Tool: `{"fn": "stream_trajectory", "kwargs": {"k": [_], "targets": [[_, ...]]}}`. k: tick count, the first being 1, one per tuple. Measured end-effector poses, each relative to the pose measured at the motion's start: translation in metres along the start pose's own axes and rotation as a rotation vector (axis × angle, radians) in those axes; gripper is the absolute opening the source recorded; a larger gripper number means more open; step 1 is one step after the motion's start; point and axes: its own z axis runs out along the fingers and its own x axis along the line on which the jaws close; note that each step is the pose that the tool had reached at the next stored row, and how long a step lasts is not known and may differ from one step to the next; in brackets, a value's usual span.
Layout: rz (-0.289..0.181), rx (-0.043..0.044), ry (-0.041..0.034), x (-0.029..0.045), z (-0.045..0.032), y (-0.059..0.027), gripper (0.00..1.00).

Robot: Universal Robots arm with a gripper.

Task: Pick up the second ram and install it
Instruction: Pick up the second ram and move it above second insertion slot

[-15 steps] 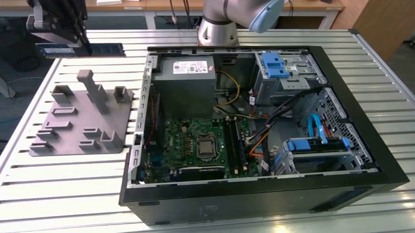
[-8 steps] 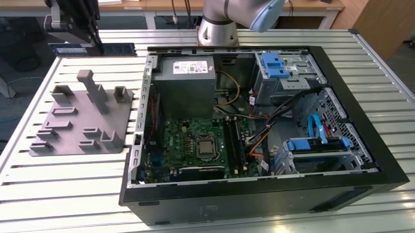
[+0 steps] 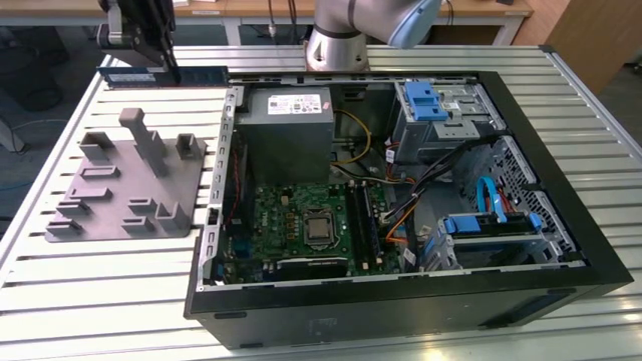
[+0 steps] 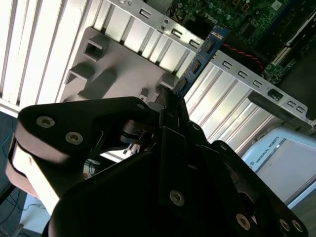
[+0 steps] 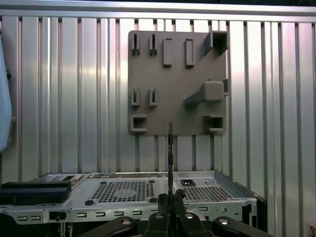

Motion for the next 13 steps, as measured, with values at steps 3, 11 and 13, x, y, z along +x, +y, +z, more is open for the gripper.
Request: {"fn": "stream_trajectory", "kwargs": {"k": [3, 11, 13], "targets": [[0.0, -0.0001, 0.0, -0.0002, -0.0001, -0.0073, 0.14], [0.0, -0.0004, 0.0, -0.0007, -0.0002, -0.026, 0.14], [0.0, -0.0005, 0.0, -0.0008, -0.0003, -0.0309, 0.14]]}}
